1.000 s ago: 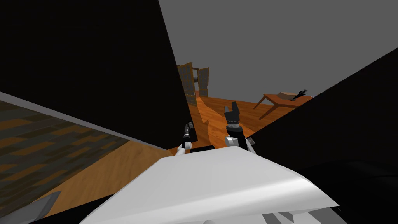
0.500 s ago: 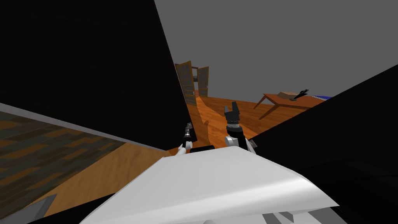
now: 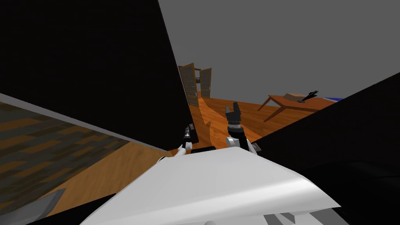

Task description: Push the door open

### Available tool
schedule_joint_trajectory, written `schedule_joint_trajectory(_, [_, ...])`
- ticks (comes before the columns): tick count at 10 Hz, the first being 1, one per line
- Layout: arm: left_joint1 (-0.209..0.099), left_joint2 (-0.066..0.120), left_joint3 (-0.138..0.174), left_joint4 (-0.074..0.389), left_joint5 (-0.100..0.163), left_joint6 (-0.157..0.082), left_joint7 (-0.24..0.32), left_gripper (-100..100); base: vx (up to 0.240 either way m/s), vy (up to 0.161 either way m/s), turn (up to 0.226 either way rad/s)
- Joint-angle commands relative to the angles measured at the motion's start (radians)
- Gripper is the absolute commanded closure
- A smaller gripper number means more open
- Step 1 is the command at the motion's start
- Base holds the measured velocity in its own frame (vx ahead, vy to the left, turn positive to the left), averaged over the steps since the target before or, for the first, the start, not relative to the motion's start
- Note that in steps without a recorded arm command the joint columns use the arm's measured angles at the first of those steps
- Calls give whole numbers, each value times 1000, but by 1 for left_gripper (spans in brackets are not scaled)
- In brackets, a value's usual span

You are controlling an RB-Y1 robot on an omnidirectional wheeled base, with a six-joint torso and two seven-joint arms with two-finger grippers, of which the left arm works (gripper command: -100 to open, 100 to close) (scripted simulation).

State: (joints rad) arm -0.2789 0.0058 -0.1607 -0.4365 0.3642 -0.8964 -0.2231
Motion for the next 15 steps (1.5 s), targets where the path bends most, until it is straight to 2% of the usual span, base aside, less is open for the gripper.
schedule_joint_trajectory(1, [14, 12, -2, -28, -19, 15, 6, -100, -9, 70, 177])
schedule_joint_trajectory(3, [26, 25, -9, -47, -59, 27, 29, -100, -4, 95, 234])
schedule_joint_trajectory(6, [42, 22, -17, -71, -111, 43, 58, -100, -14, 56, 226])
schedule_joint_trajectory(7, [46, 17, -19, -79, -127, 48, 67, -100, -40, 4, 229])
schedule_joint_trajectory(10, [62, -15, -28, -103, -179, 63, 96, -100, -91, -69, 208])
schedule_joint_trajectory(11, [62, -15, -28, -103, -179, 63, 96, -100, -84, -86, 44])
schedule_joint_trajectory(12, [66, -29, -30, -109, -194, 67, 105, -100, -107, -79, 106])
schedule_joint_trajectory(15, [70, -48, -32, -116, -209, 72, 113, -100, -144, -143, 66])
